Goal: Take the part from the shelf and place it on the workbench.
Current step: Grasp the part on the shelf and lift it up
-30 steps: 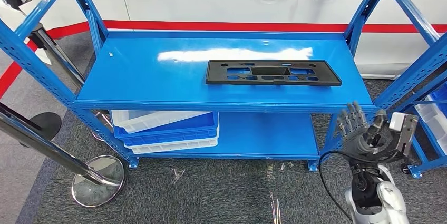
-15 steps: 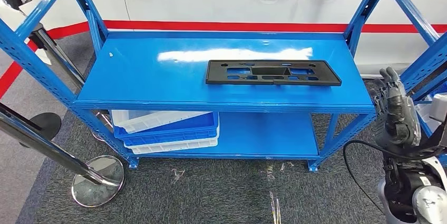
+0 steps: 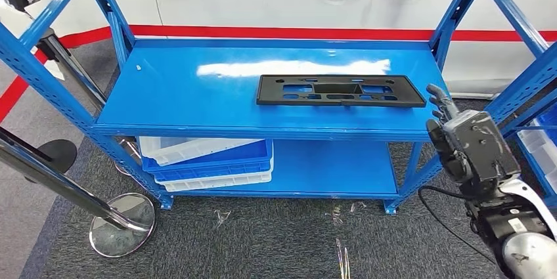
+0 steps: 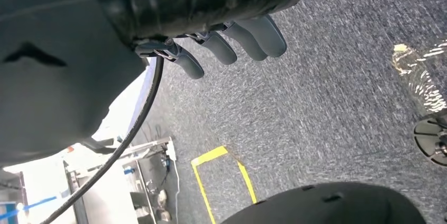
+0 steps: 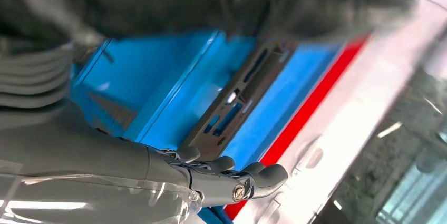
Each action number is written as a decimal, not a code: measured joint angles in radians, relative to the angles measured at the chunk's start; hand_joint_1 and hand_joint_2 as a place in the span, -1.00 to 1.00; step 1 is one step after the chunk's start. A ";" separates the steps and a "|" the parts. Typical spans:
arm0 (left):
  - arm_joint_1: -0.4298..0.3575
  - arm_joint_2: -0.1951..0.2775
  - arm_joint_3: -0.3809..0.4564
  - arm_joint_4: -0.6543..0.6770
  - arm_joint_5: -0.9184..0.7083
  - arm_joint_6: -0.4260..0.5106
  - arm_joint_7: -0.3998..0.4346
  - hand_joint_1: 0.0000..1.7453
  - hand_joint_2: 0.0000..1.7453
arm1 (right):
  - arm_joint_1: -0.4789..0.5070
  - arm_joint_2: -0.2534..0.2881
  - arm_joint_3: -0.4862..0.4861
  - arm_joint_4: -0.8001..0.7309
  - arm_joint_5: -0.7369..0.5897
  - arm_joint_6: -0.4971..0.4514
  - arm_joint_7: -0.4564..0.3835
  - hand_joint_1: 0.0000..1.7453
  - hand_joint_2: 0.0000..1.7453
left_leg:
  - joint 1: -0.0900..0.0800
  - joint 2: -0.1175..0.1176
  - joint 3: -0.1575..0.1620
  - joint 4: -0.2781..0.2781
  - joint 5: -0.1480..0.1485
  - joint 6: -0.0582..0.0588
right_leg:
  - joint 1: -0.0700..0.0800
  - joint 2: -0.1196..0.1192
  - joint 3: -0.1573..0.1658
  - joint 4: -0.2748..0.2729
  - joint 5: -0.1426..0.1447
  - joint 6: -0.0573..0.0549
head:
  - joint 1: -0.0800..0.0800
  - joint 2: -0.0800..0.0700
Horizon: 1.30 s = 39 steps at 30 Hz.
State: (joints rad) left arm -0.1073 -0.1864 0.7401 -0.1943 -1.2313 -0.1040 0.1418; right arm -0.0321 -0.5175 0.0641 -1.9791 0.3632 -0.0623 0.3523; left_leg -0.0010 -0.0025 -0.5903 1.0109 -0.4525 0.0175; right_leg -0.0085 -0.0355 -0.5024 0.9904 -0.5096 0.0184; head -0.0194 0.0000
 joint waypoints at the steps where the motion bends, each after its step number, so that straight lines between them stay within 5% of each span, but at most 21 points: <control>1: -0.001 -0.001 0.000 0.002 -0.004 0.000 -0.001 -1.00 -1.00 | -0.008 -0.014 0.022 0.000 0.026 0.007 0.010 -1.00 -1.00 | 0.000 0.000 0.000 0.000 0.000 0.000 | 0.000 0.000 0.000 0.000 0.000 0.000 | 0.000 0.000; 11: -0.002 -0.007 0.000 0.004 -0.048 -0.005 -0.015 -1.00 -1.00 | -0.082 -0.117 0.218 0.007 0.288 0.084 0.080 -1.00 -1.00 | 0.000 0.000 0.000 0.000 0.000 0.000 | 0.000 -0.001 0.000 0.000 0.000 0.000 | 0.000 0.000; 19: -0.003 -0.009 0.000 0.005 -0.085 -0.006 -0.013 -1.00 -1.00 | -0.151 -0.137 0.380 0.086 0.428 0.126 0.062 -1.00 -1.00 | 0.000 -0.001 0.000 0.000 0.000 0.000 | 0.000 -0.001 0.000 0.000 0.000 0.000 | 0.000 0.000; 28: -0.003 -0.009 -0.001 0.005 -0.106 -0.010 0.002 -1.00 -1.00 | -0.188 -0.138 0.462 0.250 0.653 0.048 0.023 -1.00 -1.00 | 0.000 -0.001 0.000 0.000 0.000 0.000 | 0.000 -0.001 0.000 0.000 0.000 0.000 | 0.000 0.000; 32: -0.002 -0.009 -0.002 0.005 -0.109 -0.011 0.024 -1.00 -1.00 | -0.191 -0.138 0.480 0.308 0.720 0.037 0.022 -1.00 1.00 | 0.000 -0.001 0.000 0.000 0.000 0.000 | 0.000 -0.001 0.000 0.000 0.000 0.000 | 0.000 0.000; 39: -0.002 -0.009 -0.002 0.005 -0.113 -0.015 0.050 -1.00 -1.00 | -0.194 -0.127 0.496 0.362 0.752 0.076 0.074 -1.00 1.00 | 0.000 -0.001 0.000 0.000 0.000 0.000 | 0.000 -0.001 0.000 0.000 0.000 0.000 | 0.000 0.000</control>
State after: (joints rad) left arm -0.1095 -0.1957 0.7382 -0.1888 -1.3443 -0.1189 0.1915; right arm -0.2257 -0.6443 0.5600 -1.6171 1.1153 0.0134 0.4260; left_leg -0.0010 -0.0032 -0.5907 1.0109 -0.4524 0.0176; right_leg -0.0086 -0.0362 -0.5028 0.9904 -0.5098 0.0184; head -0.0194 0.0000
